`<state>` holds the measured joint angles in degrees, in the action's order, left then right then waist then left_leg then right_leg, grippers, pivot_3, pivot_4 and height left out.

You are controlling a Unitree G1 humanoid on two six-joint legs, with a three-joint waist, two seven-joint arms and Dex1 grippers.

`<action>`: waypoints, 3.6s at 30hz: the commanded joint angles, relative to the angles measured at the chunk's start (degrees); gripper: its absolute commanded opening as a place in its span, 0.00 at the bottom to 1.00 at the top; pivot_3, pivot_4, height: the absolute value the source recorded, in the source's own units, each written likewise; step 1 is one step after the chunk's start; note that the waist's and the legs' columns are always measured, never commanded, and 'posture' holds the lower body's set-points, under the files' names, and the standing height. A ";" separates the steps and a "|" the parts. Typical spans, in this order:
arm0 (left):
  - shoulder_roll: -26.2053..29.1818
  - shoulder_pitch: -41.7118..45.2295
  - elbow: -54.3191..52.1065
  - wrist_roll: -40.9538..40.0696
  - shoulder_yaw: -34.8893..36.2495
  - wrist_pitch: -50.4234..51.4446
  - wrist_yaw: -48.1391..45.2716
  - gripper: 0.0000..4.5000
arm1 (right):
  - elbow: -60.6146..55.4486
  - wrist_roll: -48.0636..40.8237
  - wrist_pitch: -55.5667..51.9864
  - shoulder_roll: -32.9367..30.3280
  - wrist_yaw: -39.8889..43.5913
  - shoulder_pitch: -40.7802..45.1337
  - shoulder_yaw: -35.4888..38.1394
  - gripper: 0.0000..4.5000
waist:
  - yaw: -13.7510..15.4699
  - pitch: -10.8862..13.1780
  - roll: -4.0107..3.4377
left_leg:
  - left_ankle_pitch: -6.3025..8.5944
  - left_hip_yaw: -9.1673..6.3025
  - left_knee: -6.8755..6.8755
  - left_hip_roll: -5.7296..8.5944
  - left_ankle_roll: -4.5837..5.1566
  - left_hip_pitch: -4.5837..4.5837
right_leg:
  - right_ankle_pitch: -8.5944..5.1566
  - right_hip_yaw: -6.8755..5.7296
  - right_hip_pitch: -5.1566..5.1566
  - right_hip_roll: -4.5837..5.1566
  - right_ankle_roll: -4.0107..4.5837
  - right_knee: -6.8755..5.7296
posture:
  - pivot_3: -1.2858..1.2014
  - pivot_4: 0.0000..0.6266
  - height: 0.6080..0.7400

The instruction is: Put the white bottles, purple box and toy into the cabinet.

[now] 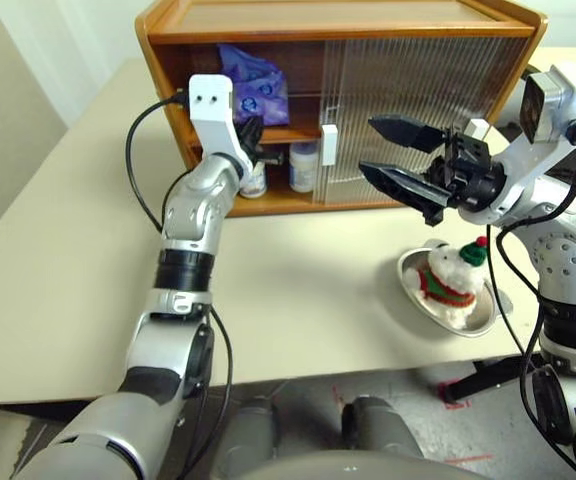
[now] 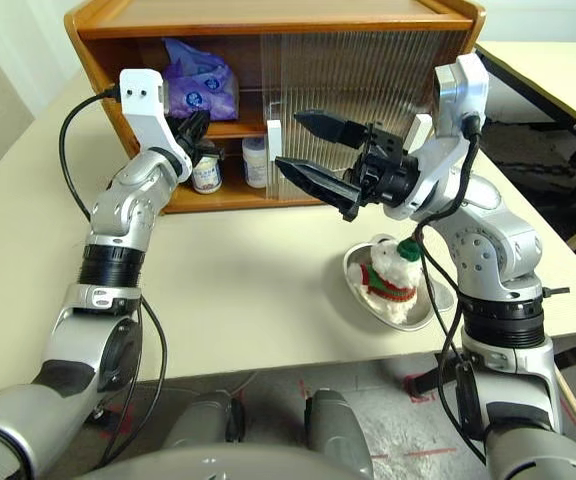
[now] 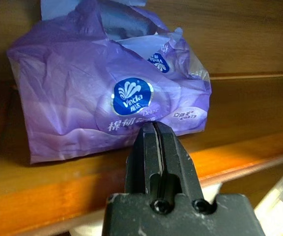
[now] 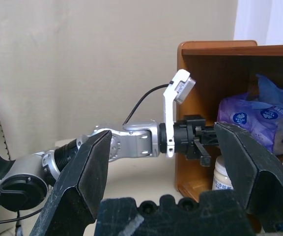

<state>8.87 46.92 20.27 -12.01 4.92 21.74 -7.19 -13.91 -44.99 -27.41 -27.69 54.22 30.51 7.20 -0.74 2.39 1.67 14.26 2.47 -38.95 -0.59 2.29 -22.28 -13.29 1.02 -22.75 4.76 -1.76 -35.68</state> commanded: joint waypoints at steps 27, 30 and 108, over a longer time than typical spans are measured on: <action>-5.64 -10.90 -23.14 -6.72 -15.06 9.11 -17.90 0.00 | -1.13 -0.35 -0.11 -0.64 -0.23 -0.47 0.15 1.00 | -0.86 0.00 -0.01 | -0.01 0.05 0.00 -0.01 0.01 0.01 | -0.13 0.06 0.03 0.00 -0.12 0.08 | 0.50 0.00 1.00; -9.87 -9.49 -17.90 -2.92 -16.42 4.65 -14.14 0.00 | -1.46 -0.57 -0.49 -0.83 -0.41 -0.55 0.24 1.00 | -1.06 0.00 -0.01 | -0.02 0.05 -0.02 0.01 0.04 0.05 | -0.10 0.06 0.14 0.00 -0.20 0.16 | 0.50 0.00 1.00; -8.62 -15.79 -18.97 12.17 -2.20 -1.29 14.44 0.00 | 1.61 -0.22 -1.65 -1.00 2.15 1.58 -1.05 1.00 | -1.11 0.00 -0.02 | 0.05 -0.12 0.00 -0.10 -0.08 0.24 | 0.36 0.65 -0.06 -0.81 0.09 0.13 | 0.53 0.00 1.00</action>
<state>0.11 32.11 2.48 -0.10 1.72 18.94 6.30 -12.85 -45.60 -29.83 -28.83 55.76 31.42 6.87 -1.85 2.39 1.65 14.30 2.35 -38.95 -0.69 2.21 -22.04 -12.93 1.69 -22.81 3.95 -1.67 -35.55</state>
